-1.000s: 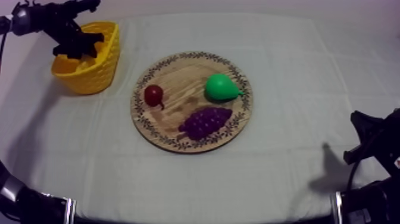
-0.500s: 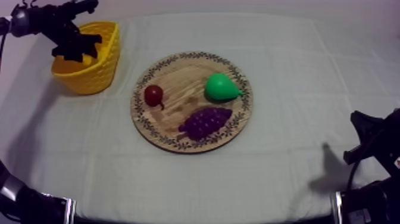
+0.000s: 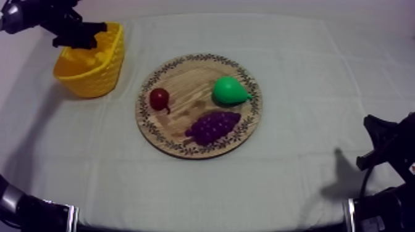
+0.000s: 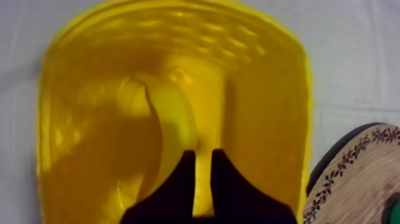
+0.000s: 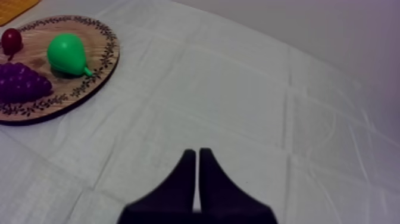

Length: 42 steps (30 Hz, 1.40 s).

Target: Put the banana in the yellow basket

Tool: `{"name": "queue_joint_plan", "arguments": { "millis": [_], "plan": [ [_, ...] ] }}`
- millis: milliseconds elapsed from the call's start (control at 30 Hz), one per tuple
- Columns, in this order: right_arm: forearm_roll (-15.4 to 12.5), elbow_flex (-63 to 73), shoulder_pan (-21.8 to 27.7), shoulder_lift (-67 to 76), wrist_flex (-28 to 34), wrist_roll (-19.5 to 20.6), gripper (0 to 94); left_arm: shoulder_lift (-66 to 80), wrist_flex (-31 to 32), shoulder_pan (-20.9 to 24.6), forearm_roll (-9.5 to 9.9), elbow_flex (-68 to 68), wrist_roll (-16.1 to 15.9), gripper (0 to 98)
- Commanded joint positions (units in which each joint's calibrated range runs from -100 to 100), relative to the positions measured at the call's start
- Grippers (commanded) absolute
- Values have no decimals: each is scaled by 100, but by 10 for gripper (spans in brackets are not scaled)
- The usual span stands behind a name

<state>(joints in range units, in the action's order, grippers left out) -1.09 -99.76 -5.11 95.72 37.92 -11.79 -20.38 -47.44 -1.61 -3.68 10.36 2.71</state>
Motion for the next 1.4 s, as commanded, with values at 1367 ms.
{"name": "queue_joint_plan", "arguments": {
  "millis": [1367],
  "plan": [
    [-1,-2,6,3,-2,0,2,11836,1985,398,353,8921,233,2]
  ]
}}
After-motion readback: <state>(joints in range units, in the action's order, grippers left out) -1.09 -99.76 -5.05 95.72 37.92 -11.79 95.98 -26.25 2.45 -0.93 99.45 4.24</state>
